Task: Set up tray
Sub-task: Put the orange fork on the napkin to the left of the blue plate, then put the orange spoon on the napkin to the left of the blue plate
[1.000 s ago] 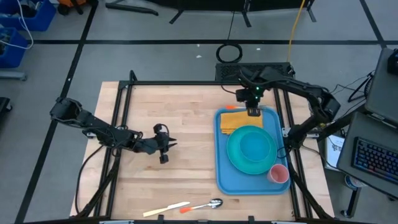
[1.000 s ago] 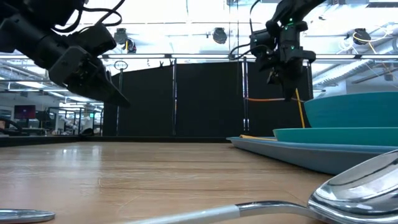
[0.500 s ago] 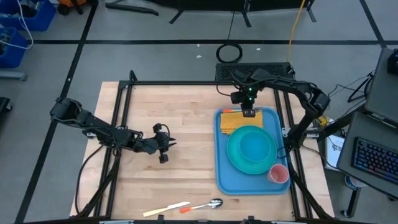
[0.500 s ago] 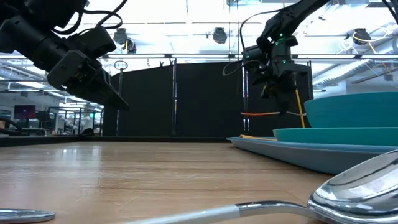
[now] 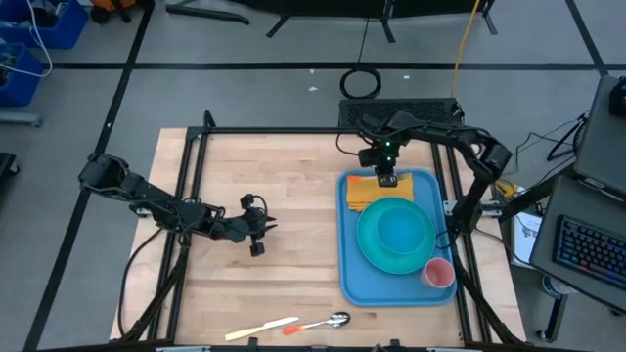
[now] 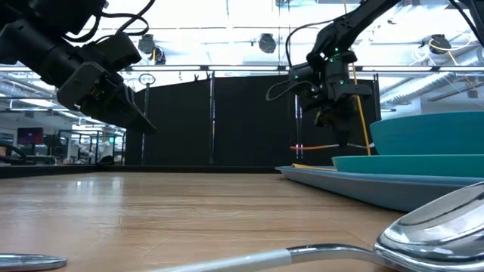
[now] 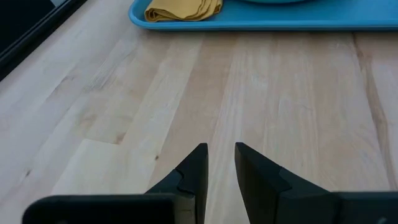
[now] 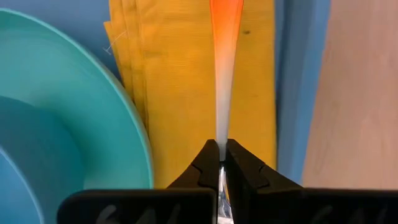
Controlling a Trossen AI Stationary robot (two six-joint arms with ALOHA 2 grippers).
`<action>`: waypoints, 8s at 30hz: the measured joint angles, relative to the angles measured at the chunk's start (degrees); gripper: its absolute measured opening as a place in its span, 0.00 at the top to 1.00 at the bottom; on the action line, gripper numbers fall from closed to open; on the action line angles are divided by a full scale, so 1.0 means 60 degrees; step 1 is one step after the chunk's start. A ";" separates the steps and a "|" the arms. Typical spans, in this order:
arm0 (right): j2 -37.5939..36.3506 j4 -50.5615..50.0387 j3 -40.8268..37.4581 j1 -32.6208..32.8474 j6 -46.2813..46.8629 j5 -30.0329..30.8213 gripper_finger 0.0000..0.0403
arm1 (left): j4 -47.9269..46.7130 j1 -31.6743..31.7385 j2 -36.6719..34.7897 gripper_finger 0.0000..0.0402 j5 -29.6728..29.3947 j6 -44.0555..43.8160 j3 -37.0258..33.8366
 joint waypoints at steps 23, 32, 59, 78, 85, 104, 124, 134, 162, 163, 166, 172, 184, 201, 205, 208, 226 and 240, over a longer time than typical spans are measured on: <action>0.0025 0.0809 -0.1057 -0.0001 0.0149 0.0493 1.00 | -0.0062 0.0000 0.0000 0.79 0.0046 -0.0077 0.0000; 0.0025 0.1217 -0.1397 -0.0028 0.0072 0.0516 1.00 | -0.0059 0.0000 0.0000 0.79 0.0000 -0.0085 0.0000; 0.0025 0.1659 -0.1399 -0.0496 0.0093 0.0263 1.00 | -0.0131 0.0000 0.0000 0.79 0.0004 -0.0175 0.0000; 0.0021 0.2093 -0.2291 -0.0454 0.0270 0.0697 0.99 | -0.0142 -0.0002 -0.0001 0.79 -0.0004 -0.0205 0.0000; -0.0070 0.2318 -0.2181 -0.0240 -0.0107 0.1310 0.99 | -0.0138 0.0000 0.0000 0.79 -0.0011 -0.0201 0.0000; -0.0070 0.2497 -0.2167 -0.0234 -0.0225 0.1265 0.94 | -0.0160 0.0000 0.0000 0.79 -0.0015 -0.0179 0.0000; -0.1181 0.2728 -0.2157 0.0013 -0.0176 0.1315 0.75 | -0.0177 0.0000 0.0000 0.79 -0.0008 -0.0186 0.0000; -0.2755 0.3866 -0.2157 0.1446 0.2410 0.1531 0.74 | -0.0091 0.0000 -0.0003 0.79 -0.0003 -0.0331 0.0000; -0.1891 0.9519 -0.2164 0.8320 0.8611 0.0514 0.74 | -0.0200 -0.0040 -0.0004 0.79 0.0503 -0.0813 -0.0004; -0.1744 0.9558 -0.2114 0.8413 0.8667 0.0514 0.74 | -0.0208 -0.0040 -0.0004 0.79 0.0499 -0.0813 -0.0004; -0.1249 0.9568 -0.1779 0.8718 0.8688 0.0439 0.74 | -0.0200 -0.0040 -0.0004 0.79 0.0501 -0.0813 -0.0004; 0.0134 0.8603 -0.0397 0.9310 0.8505 0.0060 0.74 | -0.0201 -0.0040 -0.0004 0.79 0.0521 -0.0996 -0.0004; 0.1222 0.7697 0.0849 0.9381 0.8178 0.0007 0.74 | -0.0250 -0.0044 -0.0004 0.79 0.0597 -0.1564 -0.0004; 0.1103 0.8722 0.0852 0.8806 0.7262 0.1625 0.74 | -0.0113 -0.0044 -0.0004 0.79 0.0707 -0.1560 -0.0004; 0.1103 0.9589 0.0852 0.8458 0.7687 0.1814 0.74 | -0.0113 -0.0044 -0.0004 0.79 0.0707 -0.1560 -0.0004; 0.1103 1.0242 0.0852 0.8228 0.7860 0.1814 0.74 | -0.0113 -0.0047 -0.0004 0.79 0.0707 -0.1560 -0.0004; 0.1012 1.1712 0.0841 0.7660 0.9955 0.3024 0.74 | -0.0087 -0.0046 -0.0004 0.79 0.0703 -0.1556 0.0000; 0.1012 1.1693 0.0845 0.8098 1.0224 0.3279 0.74 | -0.0044 -0.0046 -0.0004 0.79 0.0750 -0.1552 0.0000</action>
